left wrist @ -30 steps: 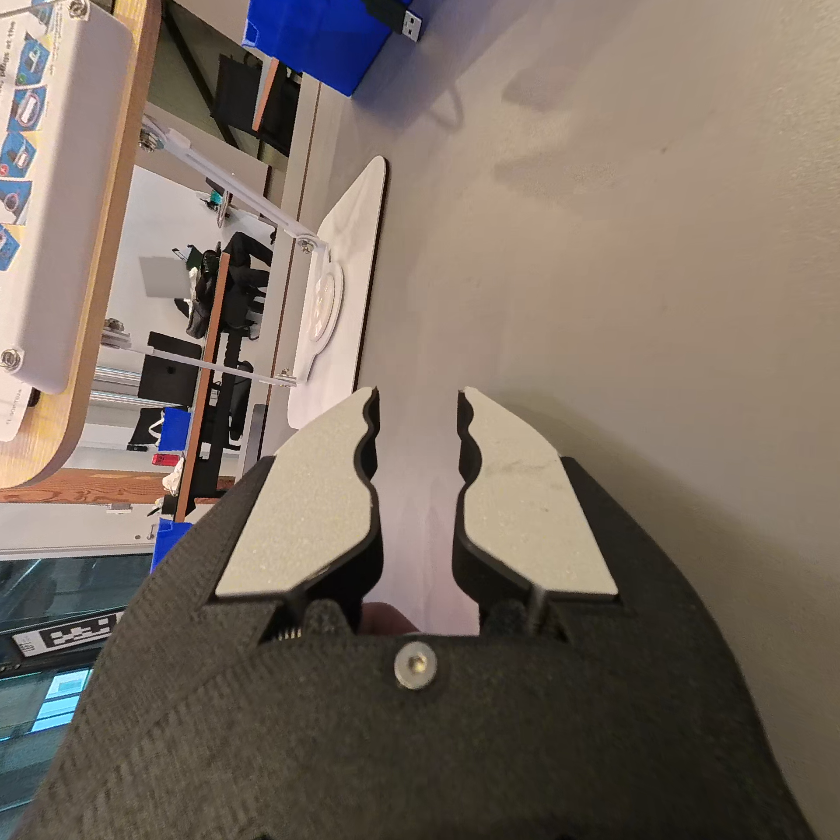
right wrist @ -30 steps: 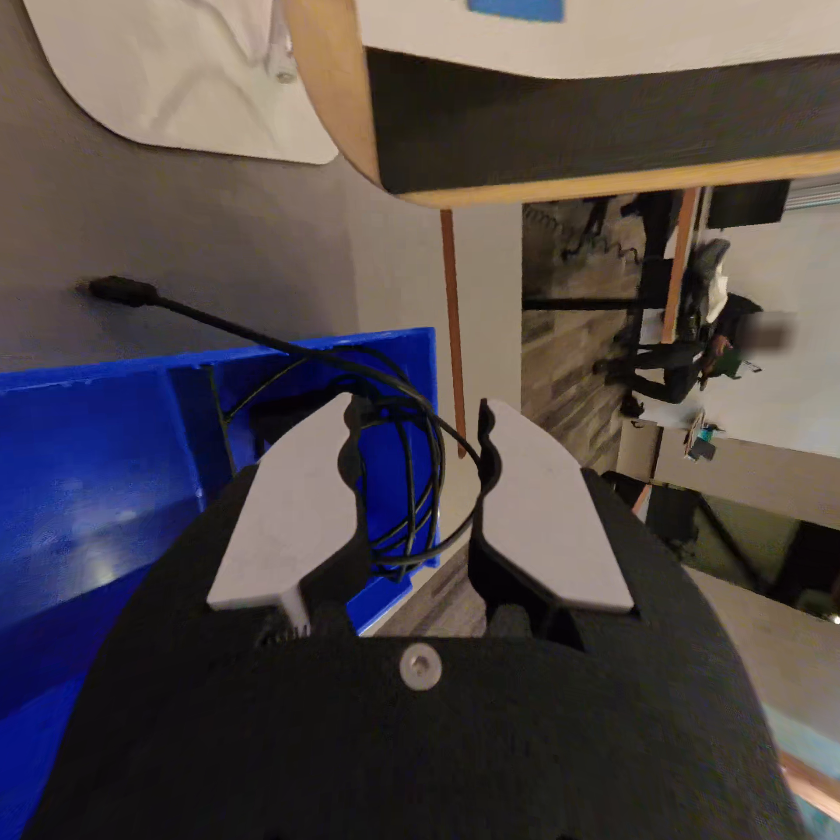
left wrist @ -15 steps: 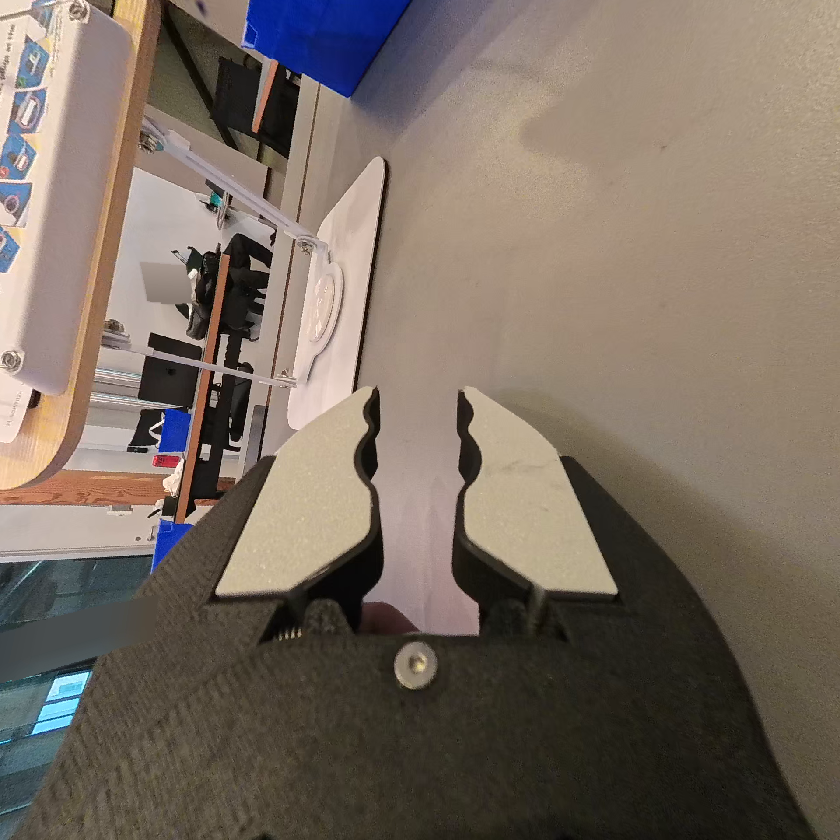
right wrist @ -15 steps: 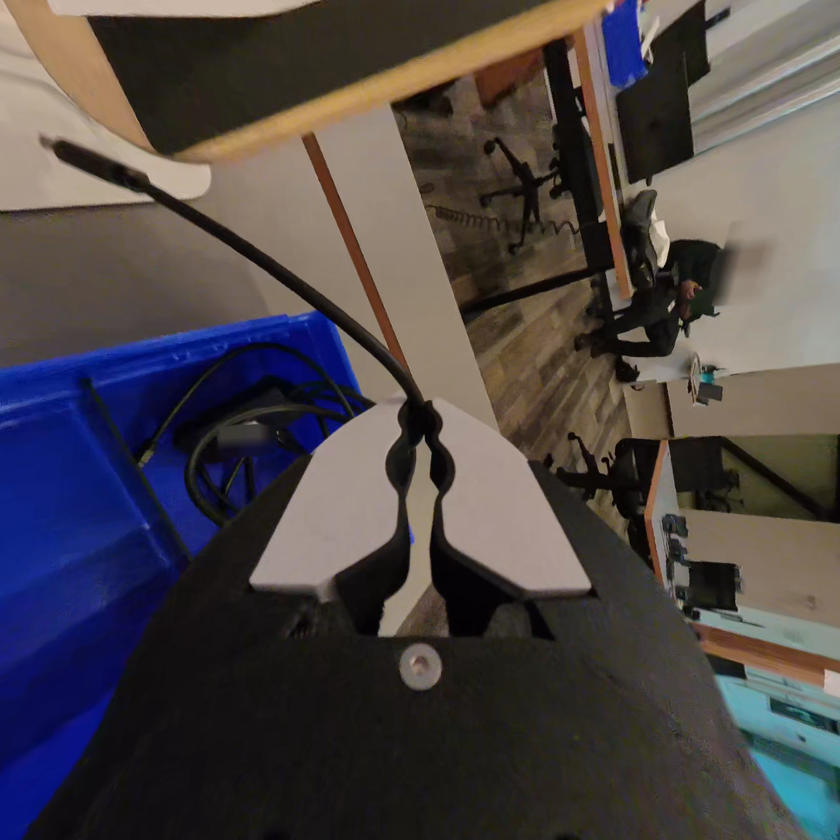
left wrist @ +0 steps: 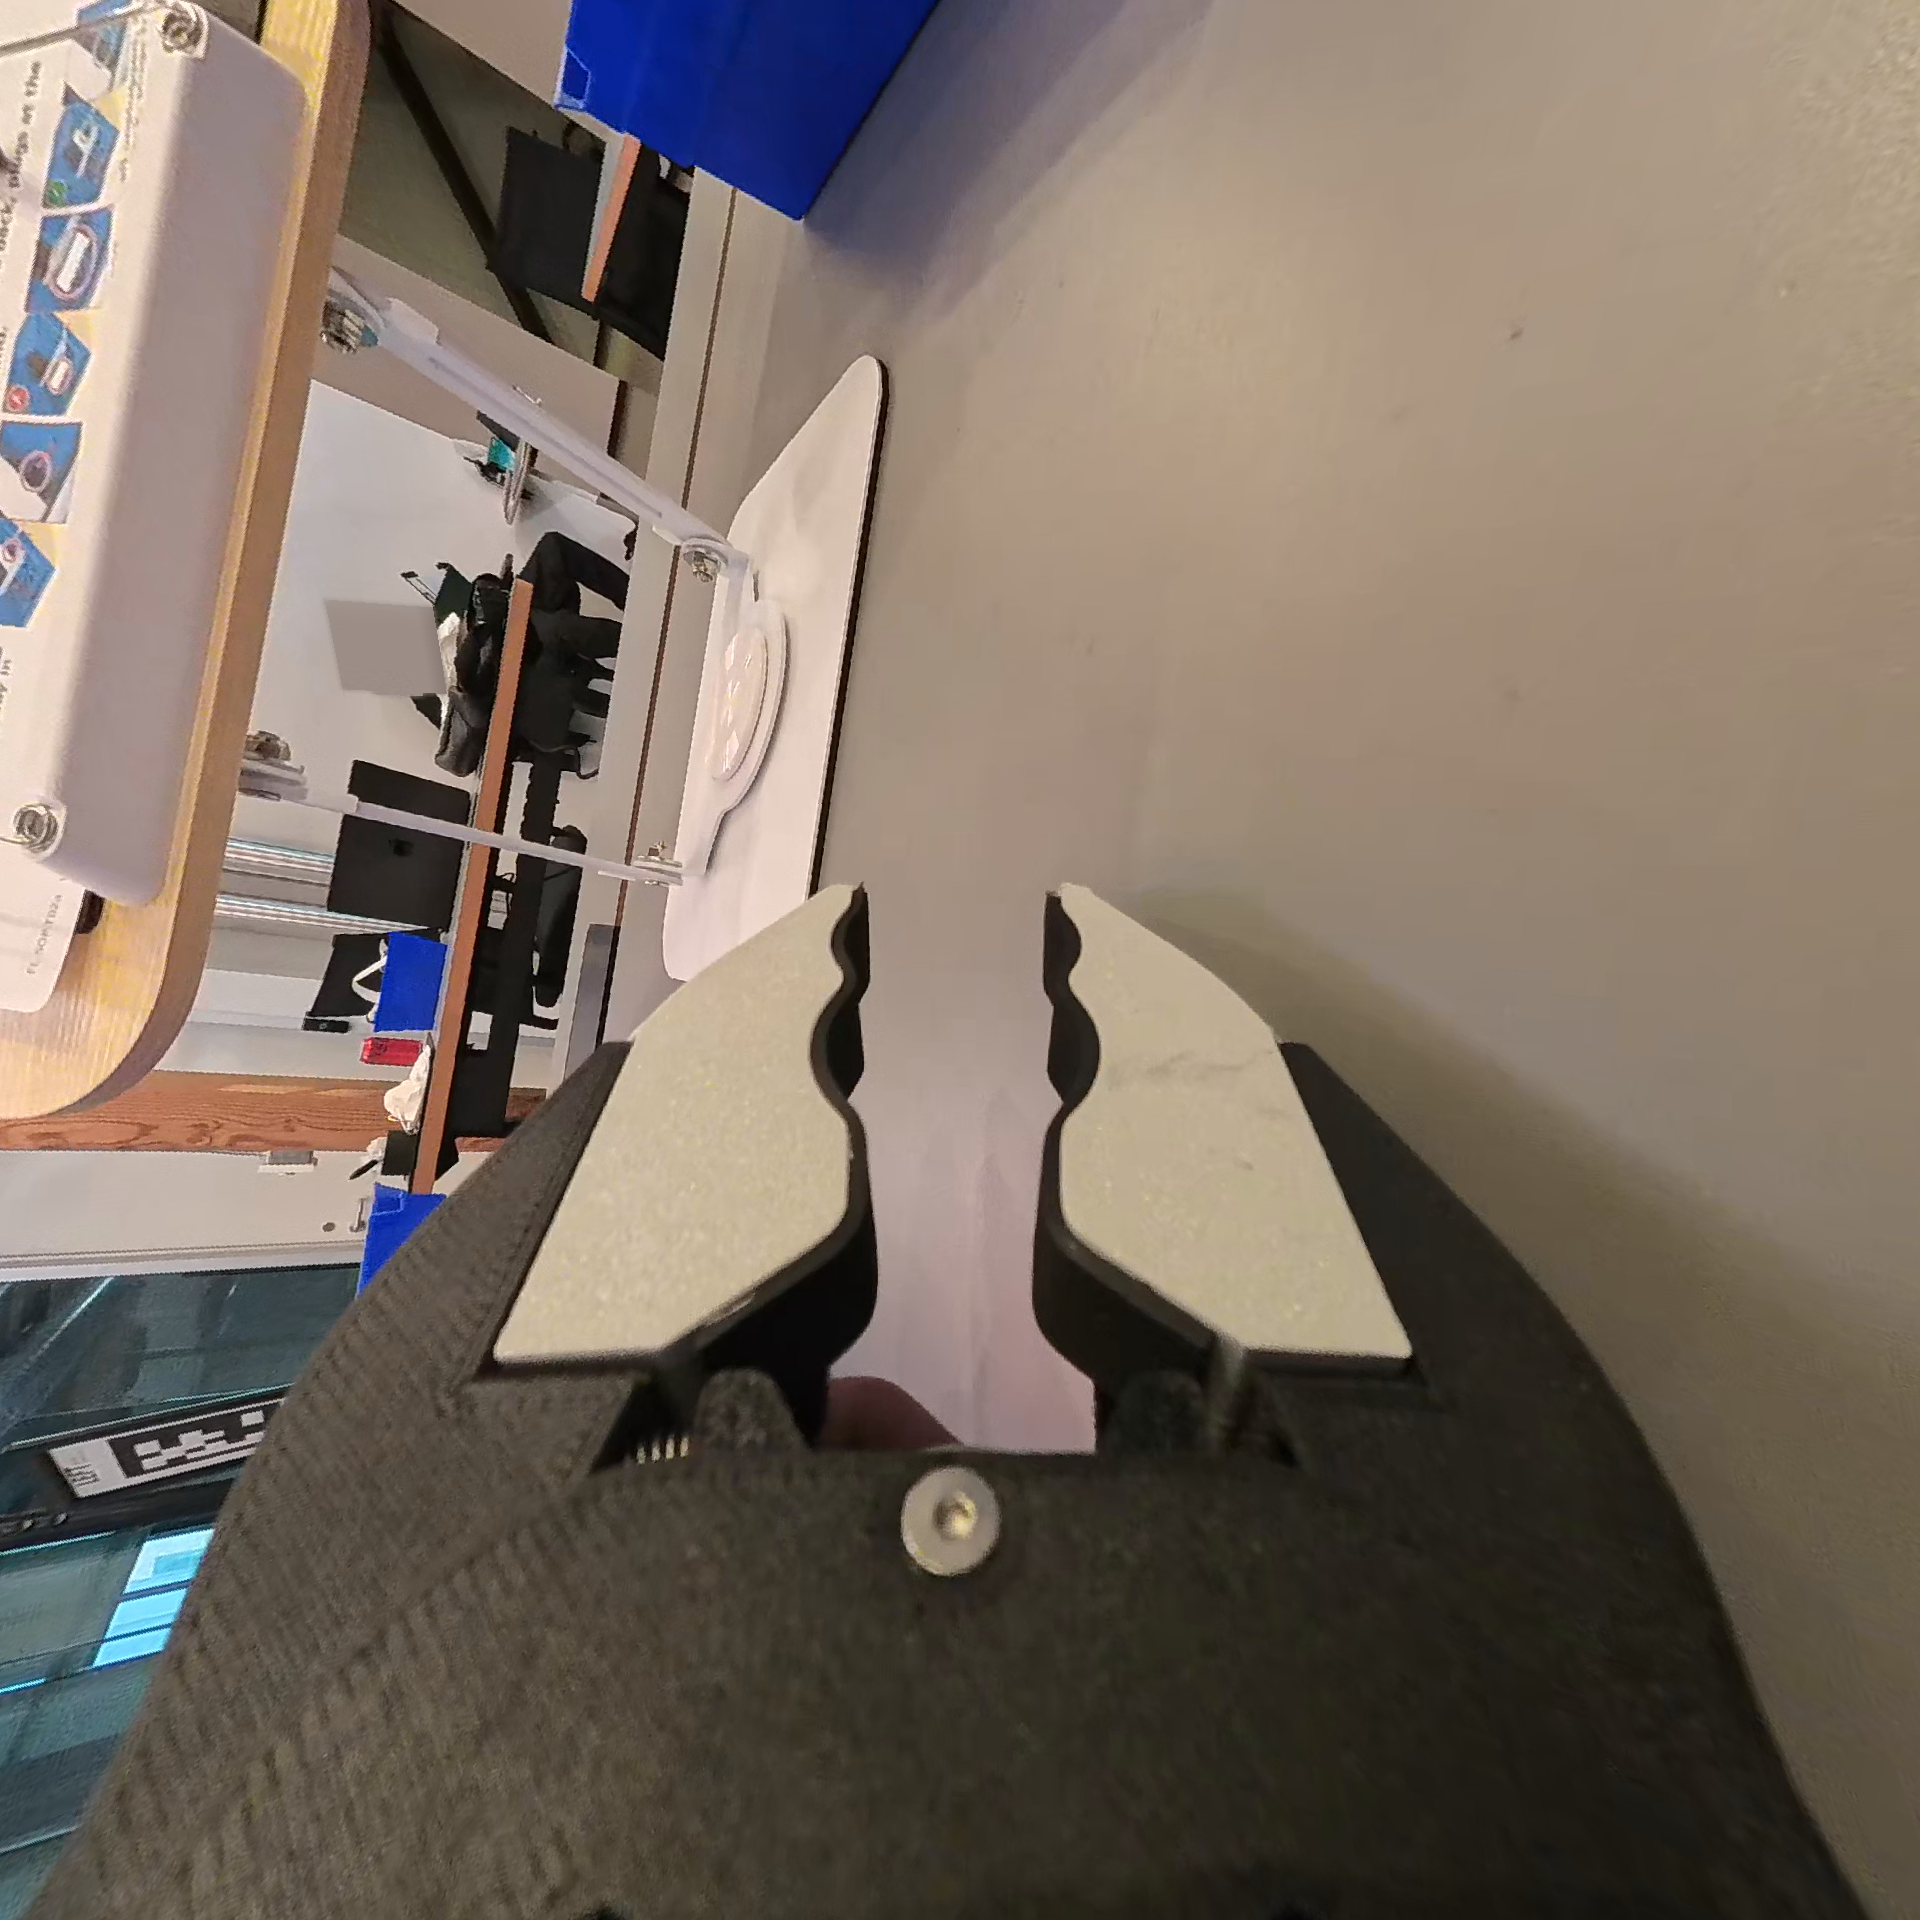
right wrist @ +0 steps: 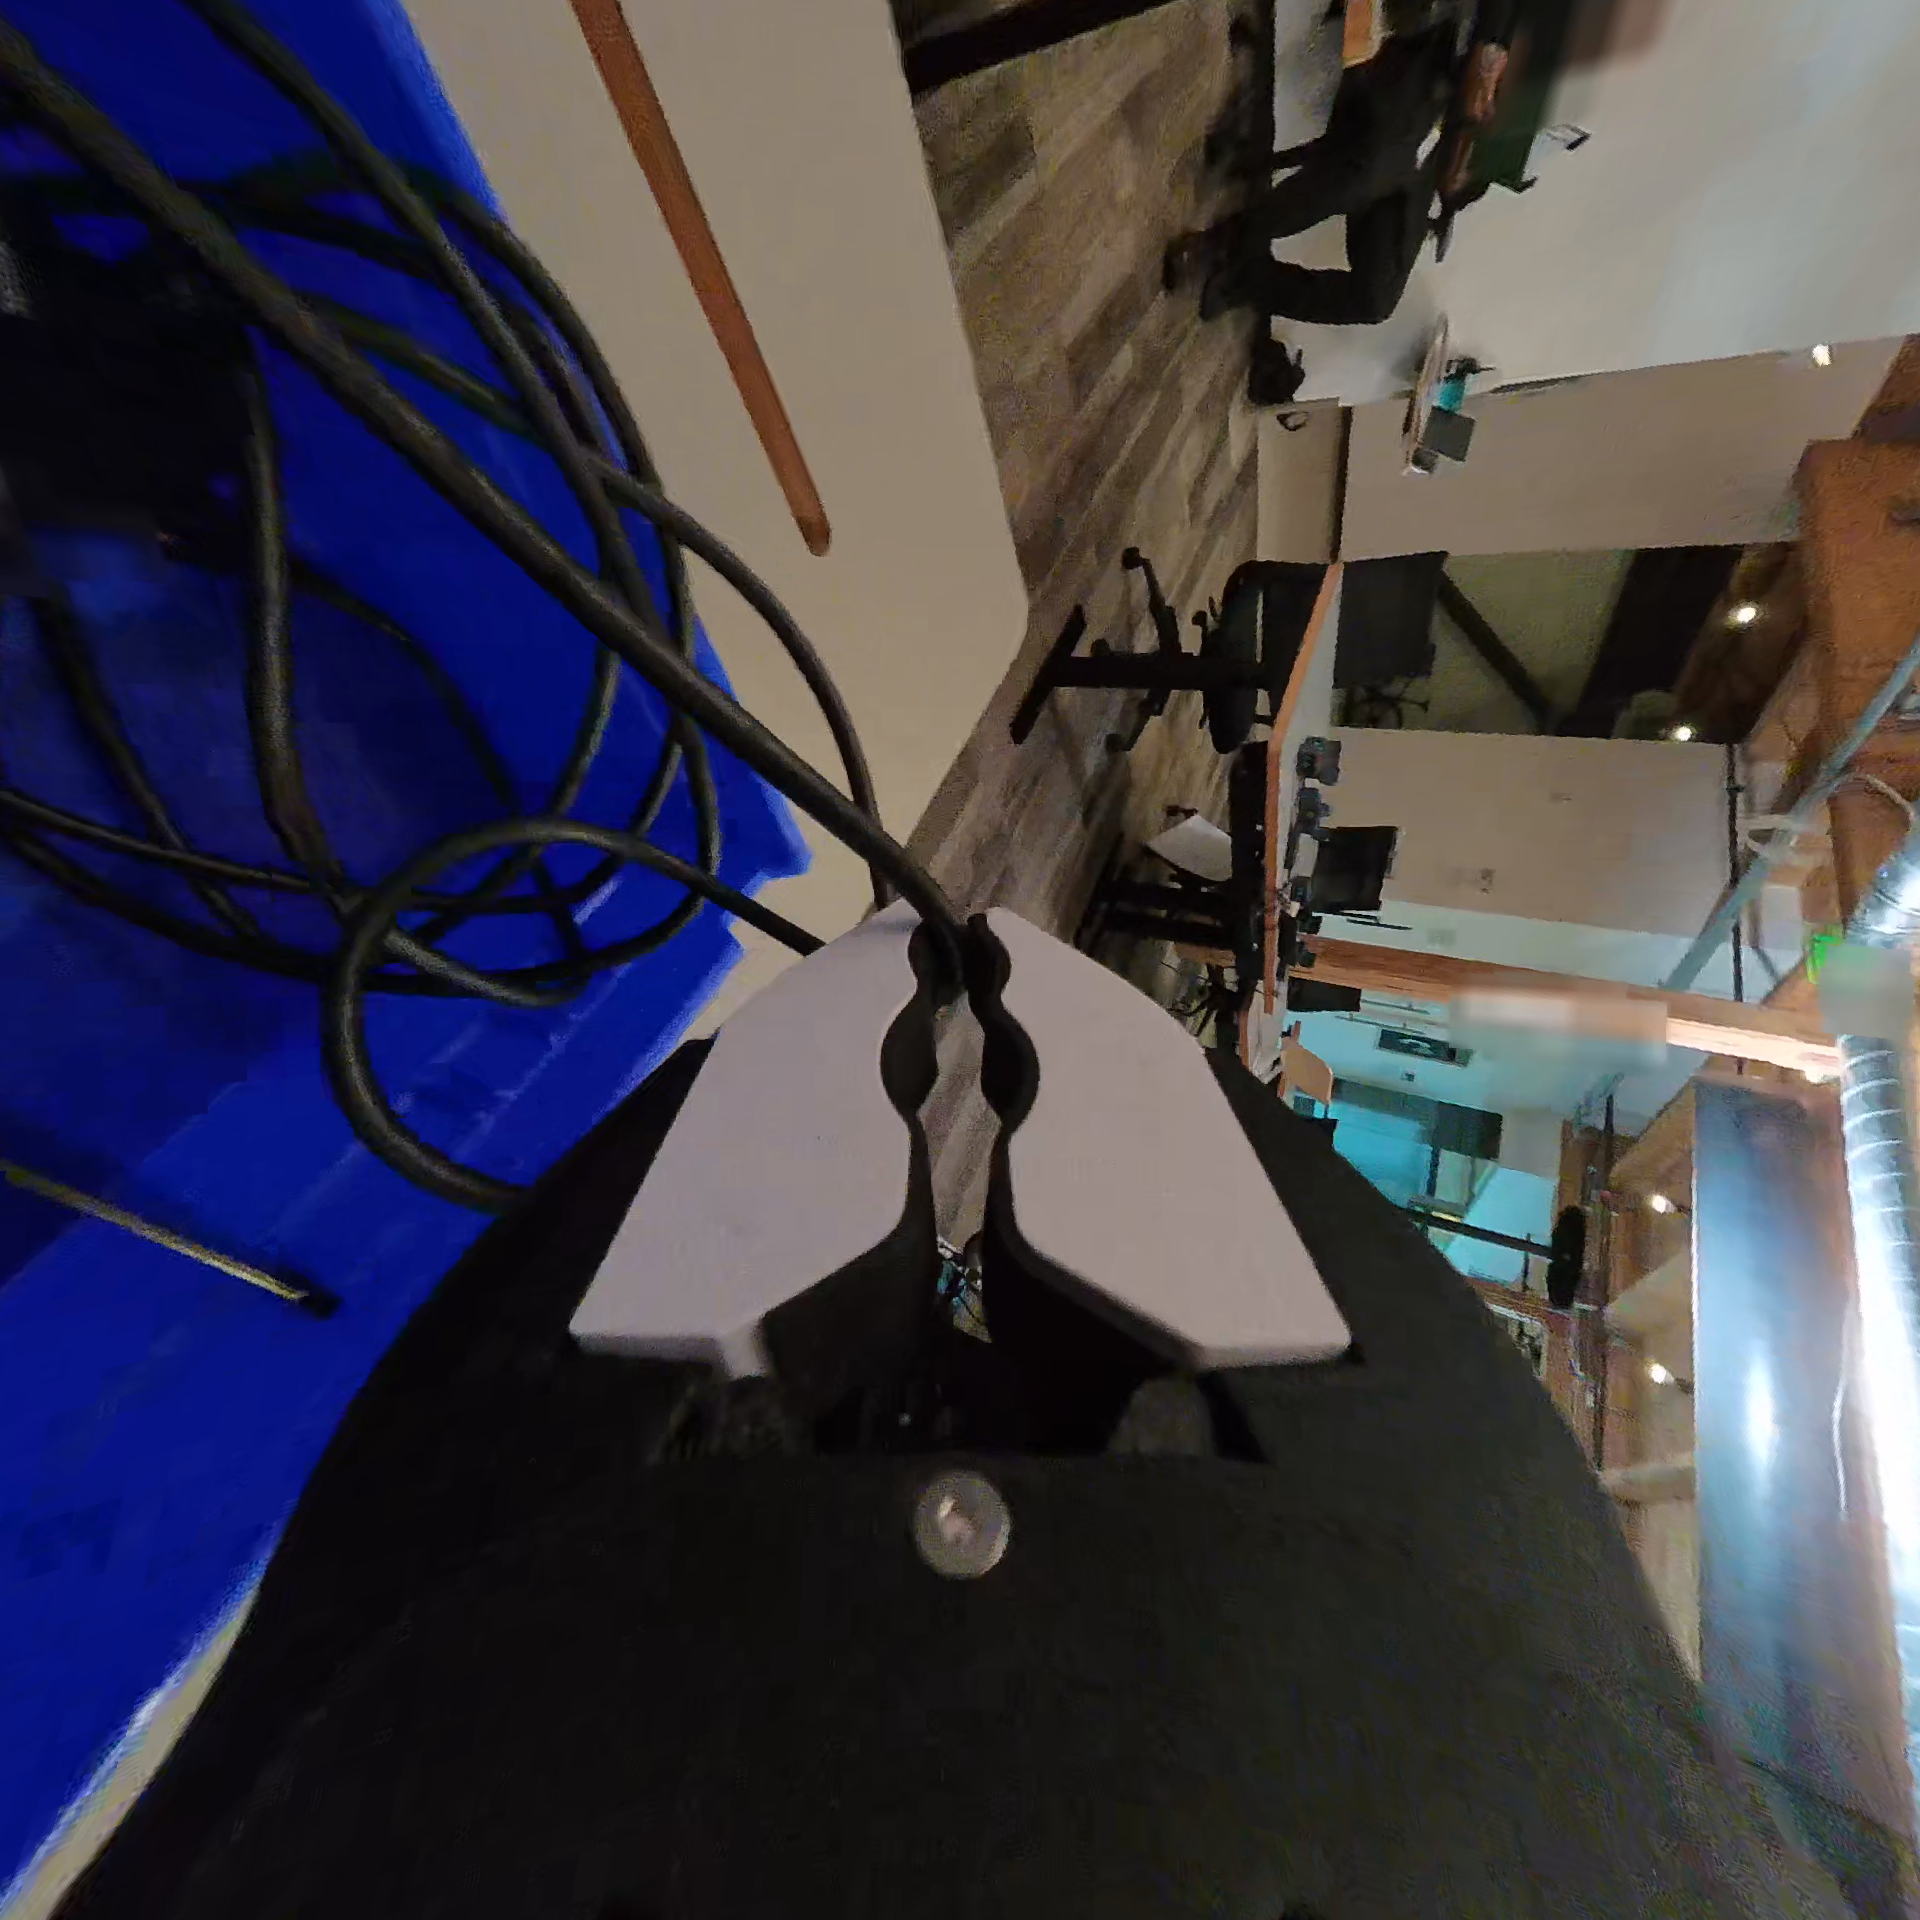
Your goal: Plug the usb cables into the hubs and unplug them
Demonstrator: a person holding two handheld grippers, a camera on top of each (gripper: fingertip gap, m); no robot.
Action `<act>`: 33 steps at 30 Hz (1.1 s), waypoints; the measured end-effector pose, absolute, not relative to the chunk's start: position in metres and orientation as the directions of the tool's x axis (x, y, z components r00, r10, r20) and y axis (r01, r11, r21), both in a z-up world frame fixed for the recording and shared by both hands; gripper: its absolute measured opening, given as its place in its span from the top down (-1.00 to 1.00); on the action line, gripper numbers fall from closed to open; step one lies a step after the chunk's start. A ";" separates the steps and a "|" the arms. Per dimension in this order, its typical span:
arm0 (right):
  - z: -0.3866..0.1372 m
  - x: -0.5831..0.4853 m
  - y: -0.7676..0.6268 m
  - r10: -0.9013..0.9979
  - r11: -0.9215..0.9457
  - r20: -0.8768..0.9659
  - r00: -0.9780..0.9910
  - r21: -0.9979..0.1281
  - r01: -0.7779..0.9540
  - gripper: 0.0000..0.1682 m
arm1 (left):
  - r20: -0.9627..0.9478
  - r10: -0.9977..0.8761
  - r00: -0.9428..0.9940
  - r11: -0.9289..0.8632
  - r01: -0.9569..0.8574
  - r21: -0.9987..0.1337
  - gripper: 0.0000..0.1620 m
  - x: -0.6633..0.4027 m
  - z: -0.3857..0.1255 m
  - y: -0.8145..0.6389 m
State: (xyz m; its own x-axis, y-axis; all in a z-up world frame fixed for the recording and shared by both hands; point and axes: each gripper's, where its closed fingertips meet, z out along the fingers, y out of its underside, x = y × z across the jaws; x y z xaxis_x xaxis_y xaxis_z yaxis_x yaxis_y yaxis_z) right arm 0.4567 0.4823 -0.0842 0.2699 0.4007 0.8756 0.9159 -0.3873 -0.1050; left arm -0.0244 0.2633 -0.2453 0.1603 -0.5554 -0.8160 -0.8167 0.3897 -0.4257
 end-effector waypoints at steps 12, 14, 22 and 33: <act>-0.158 0.396 0.480 0.627 -0.278 0.748 0.219 -0.048 0.959 0.93 | -0.814 -0.558 0.160 0.388 -0.817 -0.427 0.62 -0.025 -0.245 0.265; -0.168 0.400 0.479 0.661 -0.360 0.673 0.331 -0.103 0.927 0.74 | -0.817 -0.555 0.158 0.389 -0.818 -0.423 0.62 -0.026 -0.245 0.265; -0.146 0.429 0.461 0.651 -0.552 0.486 0.583 -0.225 0.803 0.17 | -0.815 -0.558 0.157 0.388 -0.819 -0.423 0.62 -0.027 -0.245 0.266; -0.054 0.412 0.426 0.462 -0.452 0.596 0.657 -0.479 0.753 0.56 | -0.819 -0.552 0.158 0.385 -0.823 -0.418 0.60 -0.029 -0.245 0.267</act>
